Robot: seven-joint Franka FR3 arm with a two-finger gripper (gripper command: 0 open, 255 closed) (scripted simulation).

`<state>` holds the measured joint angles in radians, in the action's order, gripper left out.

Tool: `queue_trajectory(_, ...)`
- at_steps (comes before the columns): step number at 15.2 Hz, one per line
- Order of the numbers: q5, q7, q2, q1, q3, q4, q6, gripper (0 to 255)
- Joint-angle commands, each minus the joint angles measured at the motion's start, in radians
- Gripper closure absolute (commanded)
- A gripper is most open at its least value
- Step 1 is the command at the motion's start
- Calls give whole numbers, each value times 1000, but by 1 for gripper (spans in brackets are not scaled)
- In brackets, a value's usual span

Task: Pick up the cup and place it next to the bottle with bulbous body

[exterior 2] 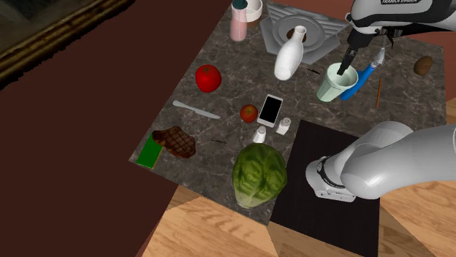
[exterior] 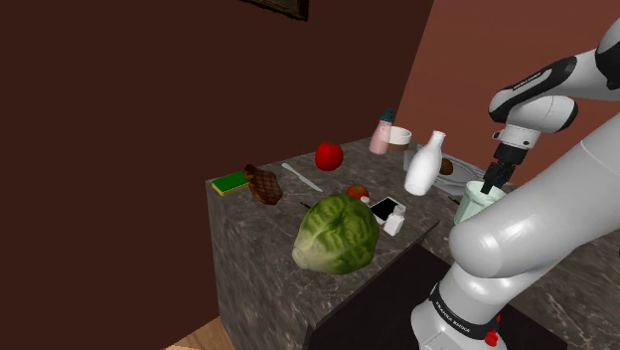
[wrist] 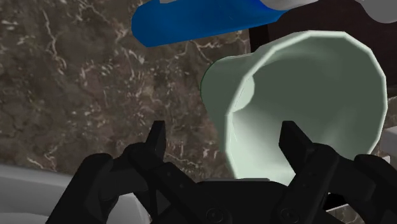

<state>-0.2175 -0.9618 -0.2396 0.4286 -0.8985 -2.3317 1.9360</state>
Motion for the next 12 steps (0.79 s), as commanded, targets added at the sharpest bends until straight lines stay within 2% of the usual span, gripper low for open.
queue_trajectory(1, 0, 0, 0, 0, 0, 0, 0, 0)
queue_trajectory(5, 2, 6, -24, -3, 25, 113, -132, 0)
queue_trajectory(12, 2, 6, -24, -3, 25, 113, -132, 0)
